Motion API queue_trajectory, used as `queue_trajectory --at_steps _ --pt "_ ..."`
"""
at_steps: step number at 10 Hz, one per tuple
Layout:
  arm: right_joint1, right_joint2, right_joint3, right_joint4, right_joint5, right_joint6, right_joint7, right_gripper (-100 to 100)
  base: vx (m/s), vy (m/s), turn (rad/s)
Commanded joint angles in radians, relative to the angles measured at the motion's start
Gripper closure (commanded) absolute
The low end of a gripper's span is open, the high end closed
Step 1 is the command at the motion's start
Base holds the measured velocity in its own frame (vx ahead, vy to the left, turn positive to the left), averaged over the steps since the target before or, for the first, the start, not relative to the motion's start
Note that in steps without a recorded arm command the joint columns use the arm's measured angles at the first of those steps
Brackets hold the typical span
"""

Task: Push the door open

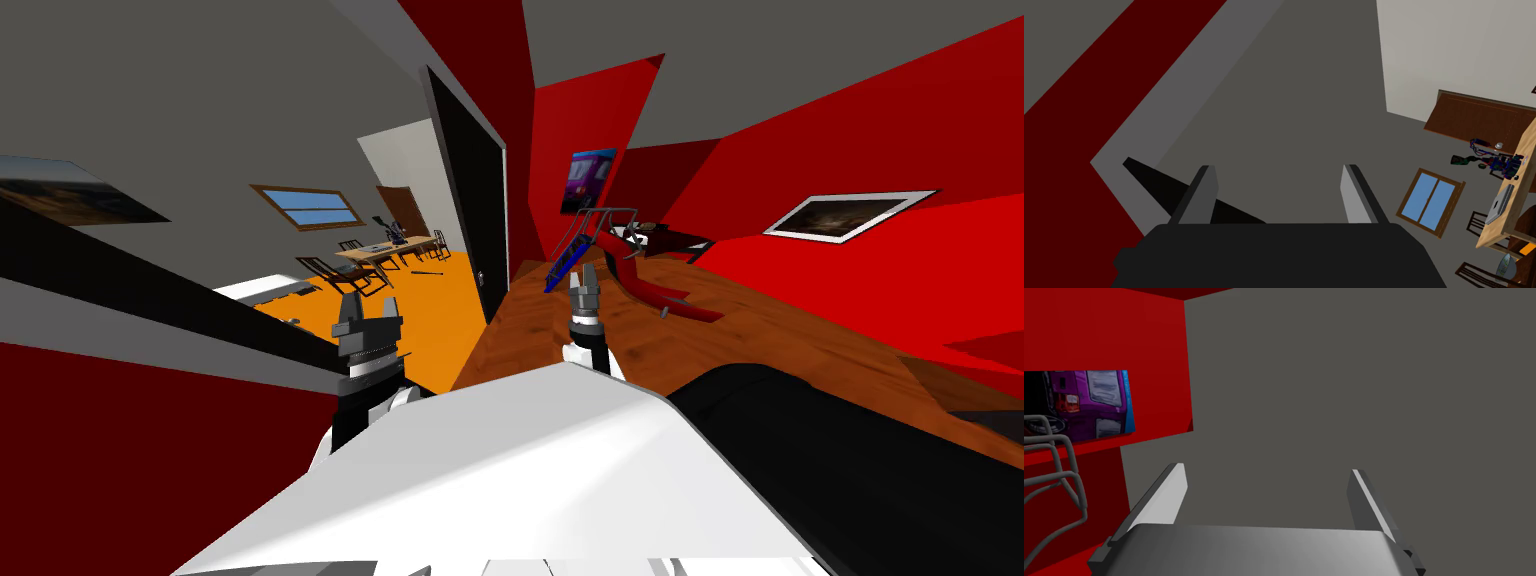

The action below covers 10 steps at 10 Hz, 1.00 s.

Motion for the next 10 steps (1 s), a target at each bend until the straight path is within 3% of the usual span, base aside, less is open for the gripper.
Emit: queue_trajectory --at_steps 1,4,10 --pt "-0.015 -0.015 0.024 0.036 -0.002 -0.005 -0.006 -100 0.110 -0.011 0.004" --pt "-0.036 -0.033 0.057 0.087 -0.004 -0.011 -0.014 -100 0.163 -0.030 0.018" --pt "-0.100 -0.075 0.159 0.244 -0.010 -0.030 -0.040 -100 0.156 -0.032 0.017"
